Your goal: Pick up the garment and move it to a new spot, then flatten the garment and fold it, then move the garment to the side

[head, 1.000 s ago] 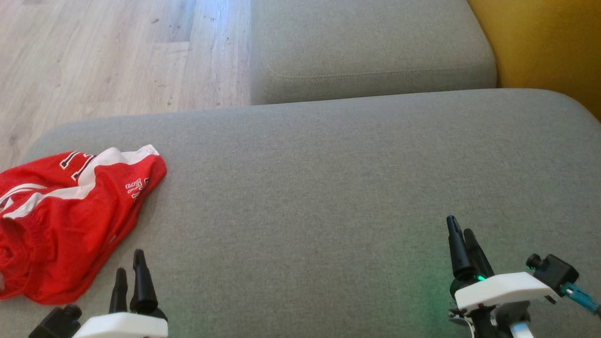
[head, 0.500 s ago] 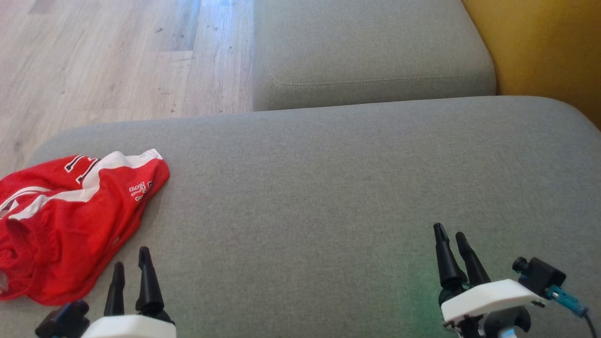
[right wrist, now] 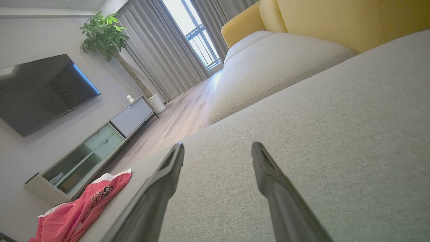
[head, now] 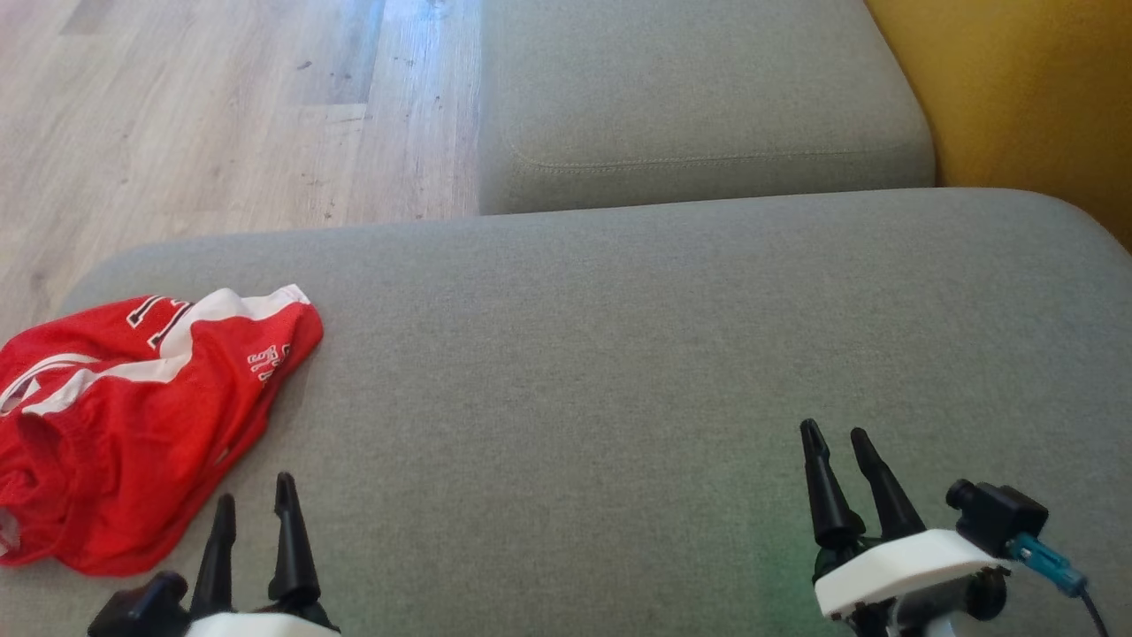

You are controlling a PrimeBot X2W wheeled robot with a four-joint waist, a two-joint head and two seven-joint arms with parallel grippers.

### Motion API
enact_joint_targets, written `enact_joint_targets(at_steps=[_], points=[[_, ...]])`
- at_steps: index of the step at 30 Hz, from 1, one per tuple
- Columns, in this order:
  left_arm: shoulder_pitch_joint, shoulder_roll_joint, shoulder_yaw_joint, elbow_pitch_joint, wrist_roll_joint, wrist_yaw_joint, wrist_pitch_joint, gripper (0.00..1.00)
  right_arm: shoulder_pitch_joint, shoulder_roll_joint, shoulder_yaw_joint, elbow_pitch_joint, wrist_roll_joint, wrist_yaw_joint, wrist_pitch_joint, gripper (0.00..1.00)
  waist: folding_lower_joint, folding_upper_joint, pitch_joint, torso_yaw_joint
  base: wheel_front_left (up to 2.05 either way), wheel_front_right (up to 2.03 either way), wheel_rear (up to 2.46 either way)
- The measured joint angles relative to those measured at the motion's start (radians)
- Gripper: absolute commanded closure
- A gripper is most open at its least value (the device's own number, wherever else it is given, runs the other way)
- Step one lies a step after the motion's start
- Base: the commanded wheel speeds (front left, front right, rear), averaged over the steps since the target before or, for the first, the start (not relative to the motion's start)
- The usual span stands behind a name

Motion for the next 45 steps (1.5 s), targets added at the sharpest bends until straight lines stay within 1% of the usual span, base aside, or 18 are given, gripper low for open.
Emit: enact_joint_targets(at_steps=[8,14,17,21,28,29,42,45], points=[[0.005,0.002,0.0,-0.017,0.099,-0.002,-0.026,0.0,0.002,0.0,0.001,0.0,-0.101,0.0,-0.024,0.0,0.0,0.0,-0.009,0.005,0.0,0.0,0.0],[0.035,0.002,0.002,-0.015,0.17,-0.026,-0.043,0.0,0.024,0.0,0.004,0.014,-0.171,0.0,-0.042,0.0,0.0,0.0,-0.016,0.009,0.0,0.0,0.0],[0.042,0.001,0.003,-0.014,0.21,-0.028,-0.053,0.0,0.027,0.0,0.009,0.016,-0.205,0.0,-0.05,0.0,0.0,0.0,-0.018,0.01,0.0,0.0,0.0],[0.042,-0.002,0.007,-0.017,0.256,-0.044,-0.066,0.0,0.027,0.0,0.015,0.016,-0.251,0.0,-0.062,0.0,-0.0001,0.0,-0.02,0.012,0.0,0.0,0.0],[0.044,-0.01,0.031,-0.036,0.349,-0.046,-0.087,0.0,0.027,0.0,0.036,0.016,-0.332,0.0,-0.084,0.0,-0.0001,0.0,-0.024,0.013,0.0,0.0,0.0],[0.044,-0.01,0.031,-0.036,0.349,-0.046,-0.087,0.0,0.027,0.0,0.036,0.016,-0.332,0.0,-0.084,0.0,-0.0001,0.0,-0.024,0.013,0.0,0.0,0.0],[0.081,-0.02,0.033,-0.04,0.524,-0.063,-0.123,0.0,0.037,0.0,0.063,0.016,-0.489,0.0,-0.12,0.0,-0.0001,0.0,-0.035,0.015,0.0,0.0,0.0],[0.082,-0.021,0.035,-0.04,0.534,-0.063,-0.125,0.0,0.038,0.0,0.065,0.018,-0.496,0.0,-0.123,0.0,0.0,0.0,-0.035,0.015,0.0,0.0,0.0]])
